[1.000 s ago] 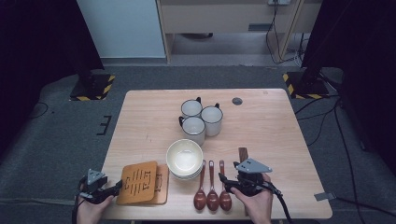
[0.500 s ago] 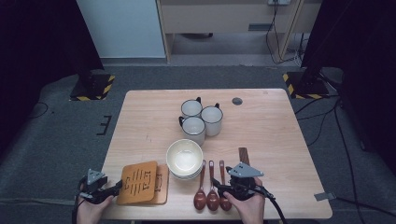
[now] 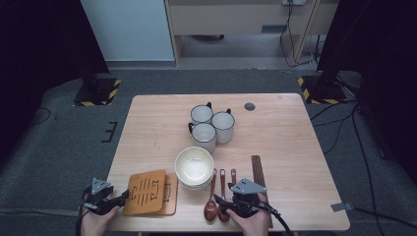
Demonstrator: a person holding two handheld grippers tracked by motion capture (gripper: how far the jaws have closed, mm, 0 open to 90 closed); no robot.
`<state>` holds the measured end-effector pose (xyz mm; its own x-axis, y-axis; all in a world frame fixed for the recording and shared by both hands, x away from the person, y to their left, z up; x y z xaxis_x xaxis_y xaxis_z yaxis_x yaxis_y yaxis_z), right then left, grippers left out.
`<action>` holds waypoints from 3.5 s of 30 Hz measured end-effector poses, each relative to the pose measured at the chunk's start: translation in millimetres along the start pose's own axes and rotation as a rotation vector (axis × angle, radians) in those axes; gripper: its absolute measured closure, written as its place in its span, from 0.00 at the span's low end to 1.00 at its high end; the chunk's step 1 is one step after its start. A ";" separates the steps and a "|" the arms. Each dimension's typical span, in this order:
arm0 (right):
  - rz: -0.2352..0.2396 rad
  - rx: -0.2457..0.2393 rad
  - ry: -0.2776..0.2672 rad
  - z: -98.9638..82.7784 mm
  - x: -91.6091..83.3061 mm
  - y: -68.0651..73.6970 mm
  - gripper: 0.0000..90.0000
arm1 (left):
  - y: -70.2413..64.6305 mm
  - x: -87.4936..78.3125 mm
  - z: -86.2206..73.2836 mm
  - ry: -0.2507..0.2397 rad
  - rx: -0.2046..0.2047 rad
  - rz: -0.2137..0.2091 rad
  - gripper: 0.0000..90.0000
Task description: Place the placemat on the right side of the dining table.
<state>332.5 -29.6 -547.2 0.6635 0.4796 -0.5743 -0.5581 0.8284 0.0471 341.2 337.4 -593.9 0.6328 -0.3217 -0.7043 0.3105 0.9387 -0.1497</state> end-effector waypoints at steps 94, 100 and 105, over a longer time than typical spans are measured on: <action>0.215 -0.091 -0.023 26.7 63.4 147.1 0.43 | 0.0 1.0 0.1 -0.015 -0.015 -0.013 0.37; 0.221 -0.088 -0.017 27.9 68.9 152.8 0.43 | 0.0 1.0 0.1 -0.016 -0.014 -0.013 0.37; 0.224 -0.092 -0.014 30.1 74.3 159.0 0.42 | -0.1 1.3 0.2 -0.016 -0.014 -0.015 0.37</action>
<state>308.0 146.5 -557.8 0.5244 0.6528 -0.5467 -0.7348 0.6714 0.0969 342.2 336.9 -594.6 0.6398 -0.3375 -0.6905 0.3099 0.9354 -0.1700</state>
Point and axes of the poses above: each handheld gripper's, and its own axes: x roughly forward along the jaws, z roughly out of its top, y roughly to its left, the point moved 10 cm from there along x, roughly forward along the jaws, and after that the axes turned 9 degrees about -z, right-handed, at the moved point
